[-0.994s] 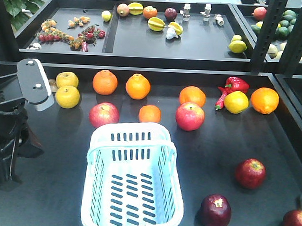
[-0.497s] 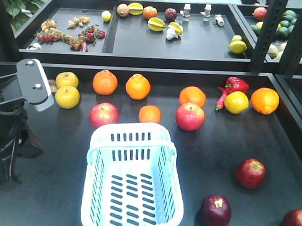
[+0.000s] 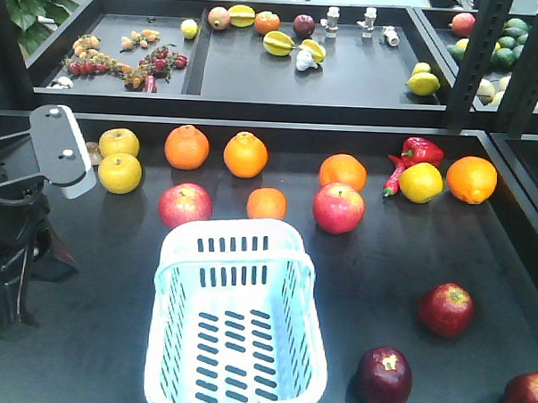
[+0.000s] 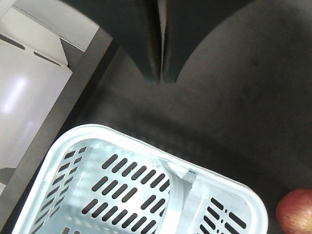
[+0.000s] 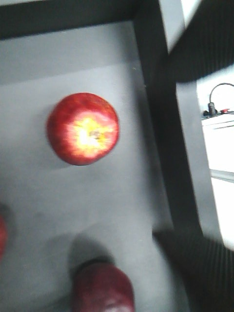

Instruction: Pick three apples into basket with both arms

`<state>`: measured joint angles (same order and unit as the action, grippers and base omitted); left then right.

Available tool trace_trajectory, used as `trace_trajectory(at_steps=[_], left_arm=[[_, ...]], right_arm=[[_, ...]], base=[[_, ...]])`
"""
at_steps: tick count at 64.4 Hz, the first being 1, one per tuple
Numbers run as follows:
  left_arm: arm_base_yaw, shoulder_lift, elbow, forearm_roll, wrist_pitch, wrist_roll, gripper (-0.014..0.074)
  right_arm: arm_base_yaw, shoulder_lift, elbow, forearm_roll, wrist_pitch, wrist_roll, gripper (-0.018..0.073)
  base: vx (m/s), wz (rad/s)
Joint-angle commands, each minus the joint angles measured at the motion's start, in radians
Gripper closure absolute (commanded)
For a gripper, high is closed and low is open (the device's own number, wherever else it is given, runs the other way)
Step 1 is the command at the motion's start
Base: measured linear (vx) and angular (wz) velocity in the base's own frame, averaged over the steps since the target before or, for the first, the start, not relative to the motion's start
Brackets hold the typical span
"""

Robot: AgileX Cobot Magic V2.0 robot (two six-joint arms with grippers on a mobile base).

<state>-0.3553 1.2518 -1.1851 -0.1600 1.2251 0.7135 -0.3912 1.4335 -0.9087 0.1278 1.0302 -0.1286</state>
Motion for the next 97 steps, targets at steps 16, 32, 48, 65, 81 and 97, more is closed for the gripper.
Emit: trace_trajectory(at_steps=[16, 32, 48, 65, 81, 97], left_arm=[[-0.004, -0.025, -0.021, -0.022, -0.031, -0.002, 0.0604], [-0.004, -0.025, -0.021, -0.022, -0.031, -0.002, 0.0604], [-0.004, -0.025, -0.021, -0.022, -0.031, -0.002, 0.0604], [-0.004, -0.025, -0.021, -0.022, -0.031, -0.002, 0.0604], [-0.004, -0.025, -0.021, -0.022, -0.031, -0.002, 0.0604], [-0.004, -0.025, -0.021, -0.022, -0.031, -0.002, 0.0604]], right_arm=[[-0.006, 0.074, -0.03, -0.059, -0.102, -0.01, -0.0129], [0.042, 0.19, -0.03, -0.091, -0.162, -0.007, -0.0117], [0.093, 0.283, -0.03, -0.181, -0.221, 0.109, -0.011], [0.092, 0.367, -0.03, -0.172, -0.275, 0.101, -0.0083], [0.092, 0.45, -0.03, -0.163, -0.294, 0.09, -0.0043], [0.092, 0.504, -0.03, -0.158, -0.312, 0.084, -0.0011]], base=[[0.0, 0.0], [0.0, 0.0], [0.0, 0.0], [0.0, 0.0], [0.0, 0.0], [0.0, 0.0]])
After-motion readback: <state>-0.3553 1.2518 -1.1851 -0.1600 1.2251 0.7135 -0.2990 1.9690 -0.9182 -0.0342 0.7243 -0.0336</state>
